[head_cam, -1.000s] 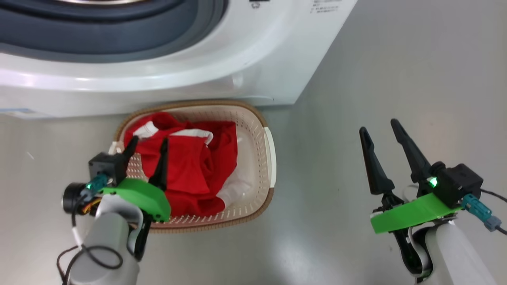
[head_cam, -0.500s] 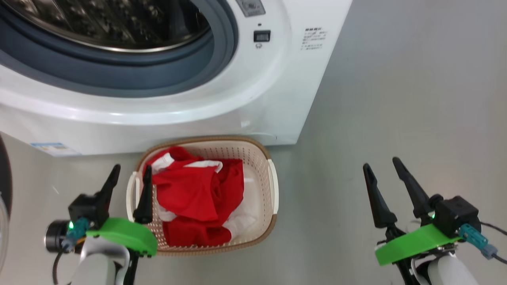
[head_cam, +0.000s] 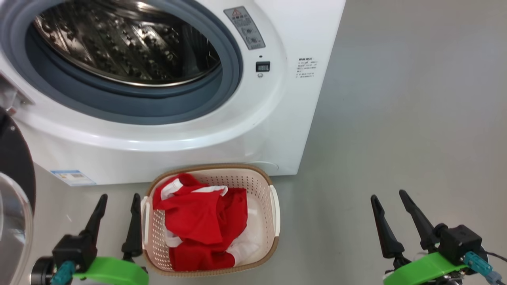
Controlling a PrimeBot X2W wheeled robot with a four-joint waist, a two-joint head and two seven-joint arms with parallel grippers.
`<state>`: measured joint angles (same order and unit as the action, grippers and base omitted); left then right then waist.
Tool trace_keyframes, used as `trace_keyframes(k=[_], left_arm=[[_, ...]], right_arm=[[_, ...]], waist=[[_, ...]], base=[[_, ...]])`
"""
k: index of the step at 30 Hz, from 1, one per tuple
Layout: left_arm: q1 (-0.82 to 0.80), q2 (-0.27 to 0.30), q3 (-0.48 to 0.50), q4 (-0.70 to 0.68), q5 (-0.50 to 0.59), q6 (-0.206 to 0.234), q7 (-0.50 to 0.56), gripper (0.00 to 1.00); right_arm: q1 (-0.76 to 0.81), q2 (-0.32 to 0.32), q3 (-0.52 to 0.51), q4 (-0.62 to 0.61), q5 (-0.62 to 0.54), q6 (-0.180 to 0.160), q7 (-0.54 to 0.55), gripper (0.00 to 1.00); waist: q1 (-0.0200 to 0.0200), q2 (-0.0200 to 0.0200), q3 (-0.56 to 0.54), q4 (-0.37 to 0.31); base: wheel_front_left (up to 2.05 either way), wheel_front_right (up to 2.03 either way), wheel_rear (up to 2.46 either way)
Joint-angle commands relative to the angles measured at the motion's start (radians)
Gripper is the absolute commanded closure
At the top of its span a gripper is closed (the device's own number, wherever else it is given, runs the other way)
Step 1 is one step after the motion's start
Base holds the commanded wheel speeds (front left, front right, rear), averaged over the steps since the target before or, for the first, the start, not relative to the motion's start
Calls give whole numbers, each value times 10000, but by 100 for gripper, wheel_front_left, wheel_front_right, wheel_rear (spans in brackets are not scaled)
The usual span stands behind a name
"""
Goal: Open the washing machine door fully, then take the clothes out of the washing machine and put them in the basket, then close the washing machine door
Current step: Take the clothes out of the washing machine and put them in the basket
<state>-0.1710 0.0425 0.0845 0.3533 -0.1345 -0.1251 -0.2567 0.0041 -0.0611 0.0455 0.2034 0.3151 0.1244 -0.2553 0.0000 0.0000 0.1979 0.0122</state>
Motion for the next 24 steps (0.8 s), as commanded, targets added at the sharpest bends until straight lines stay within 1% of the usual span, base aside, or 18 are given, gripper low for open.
trace_keyframes(k=[1,14,24], left_arm=[[119,203,345,-376,2,-55,-51,0],[1691,147,583,-1713,-98,-55,-51,0],[1924,104,661,-2012,-93,-55,-51,0]], right_arm=[[55,-147,188,-240,111,63,-65,0],[884,-268,-56,-329,194,63,-65,0],[1039,-308,-147,-419,198,63,-65,0]], waist=[[0,0,-212,8],[0,0,-914,-72],[0,0,-903,-46]], base=[[0,0,0],[0,0,0],[0,0,0]])
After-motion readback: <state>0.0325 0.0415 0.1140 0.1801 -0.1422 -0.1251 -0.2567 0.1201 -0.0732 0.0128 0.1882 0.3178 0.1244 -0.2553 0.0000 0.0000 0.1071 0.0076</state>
